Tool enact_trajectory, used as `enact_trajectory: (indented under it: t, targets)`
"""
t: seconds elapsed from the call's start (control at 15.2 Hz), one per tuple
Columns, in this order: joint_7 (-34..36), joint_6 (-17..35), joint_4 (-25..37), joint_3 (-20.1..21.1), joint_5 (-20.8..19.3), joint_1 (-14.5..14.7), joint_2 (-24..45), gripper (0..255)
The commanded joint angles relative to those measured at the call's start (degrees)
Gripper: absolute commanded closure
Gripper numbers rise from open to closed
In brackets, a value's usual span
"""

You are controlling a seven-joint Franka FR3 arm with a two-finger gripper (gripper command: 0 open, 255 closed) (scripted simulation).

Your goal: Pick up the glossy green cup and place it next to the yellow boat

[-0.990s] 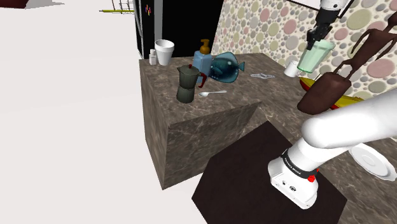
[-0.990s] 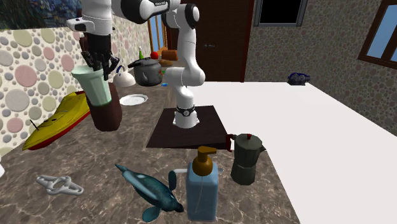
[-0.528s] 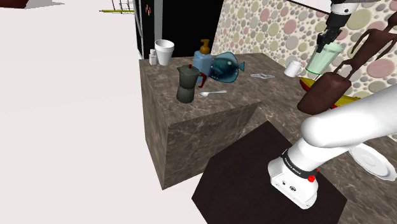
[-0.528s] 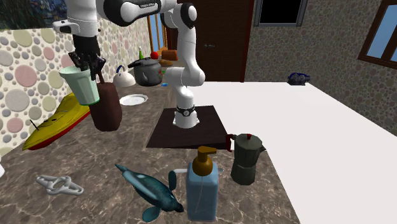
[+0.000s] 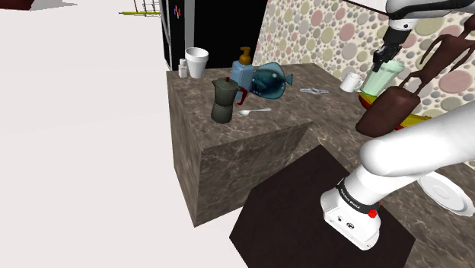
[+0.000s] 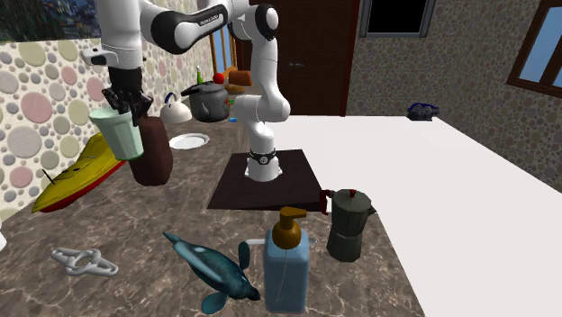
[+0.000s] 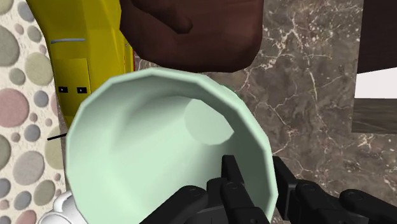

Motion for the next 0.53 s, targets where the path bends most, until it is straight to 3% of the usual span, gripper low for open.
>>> enact_trajectory:
  t: [0.0, 0.46]
  targets:
    - [0.3, 1.6, -1.4, -0.2, -0.1, -0.1, 0.2, 255]
    - [1.4, 6.9, -6.1, -0.9, -0.7, -0.3, 0.9, 255]
